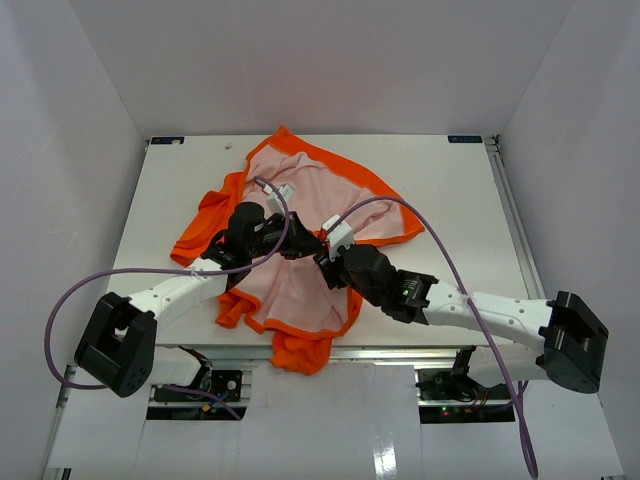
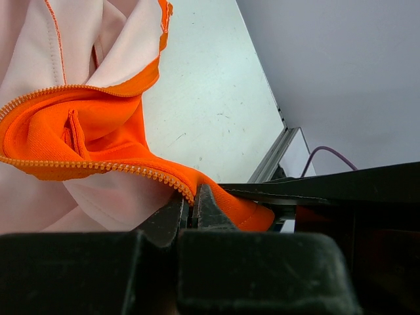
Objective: Zip up the jacket
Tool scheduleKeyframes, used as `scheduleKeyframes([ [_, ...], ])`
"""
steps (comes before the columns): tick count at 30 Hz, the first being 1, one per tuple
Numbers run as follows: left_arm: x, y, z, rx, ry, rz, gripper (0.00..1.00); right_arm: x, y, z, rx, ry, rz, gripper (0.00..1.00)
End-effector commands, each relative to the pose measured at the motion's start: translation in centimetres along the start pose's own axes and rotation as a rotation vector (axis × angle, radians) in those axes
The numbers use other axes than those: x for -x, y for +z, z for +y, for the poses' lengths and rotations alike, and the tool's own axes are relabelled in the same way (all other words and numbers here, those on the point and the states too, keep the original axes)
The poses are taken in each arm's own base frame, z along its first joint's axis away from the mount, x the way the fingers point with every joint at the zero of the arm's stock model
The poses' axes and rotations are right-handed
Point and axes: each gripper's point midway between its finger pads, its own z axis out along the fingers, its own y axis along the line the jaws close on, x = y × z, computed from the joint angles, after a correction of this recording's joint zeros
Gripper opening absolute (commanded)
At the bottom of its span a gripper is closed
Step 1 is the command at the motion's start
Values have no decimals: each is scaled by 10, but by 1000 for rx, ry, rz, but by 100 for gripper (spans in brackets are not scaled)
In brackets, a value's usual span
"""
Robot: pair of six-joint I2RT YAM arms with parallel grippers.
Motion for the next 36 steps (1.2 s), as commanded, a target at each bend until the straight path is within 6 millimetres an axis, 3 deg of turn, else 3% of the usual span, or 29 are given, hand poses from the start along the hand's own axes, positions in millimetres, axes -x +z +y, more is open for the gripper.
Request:
scheduleKeyframes([
  [1,9,1,-7,-11,7,-24,0,32,4,0,-26,34,-79,53],
  [8,10,-2,-4,17,9,-27,1,24,5,-11,-93,59,-62,46],
  [13,10,-2,3,57,-2,-28,0,29,-6,-24,-146,78,-82,49],
  [22,13,5,12,111,-48,-23,0,62,-27,-1,1,-4,-185,46],
  [29,14,5,11,109,-56,-24,0,58,-24,18,86,-37,-173,41],
  [36,15,4,9,103,-55,-25,0,40,-6,22,69,-65,-85,44],
])
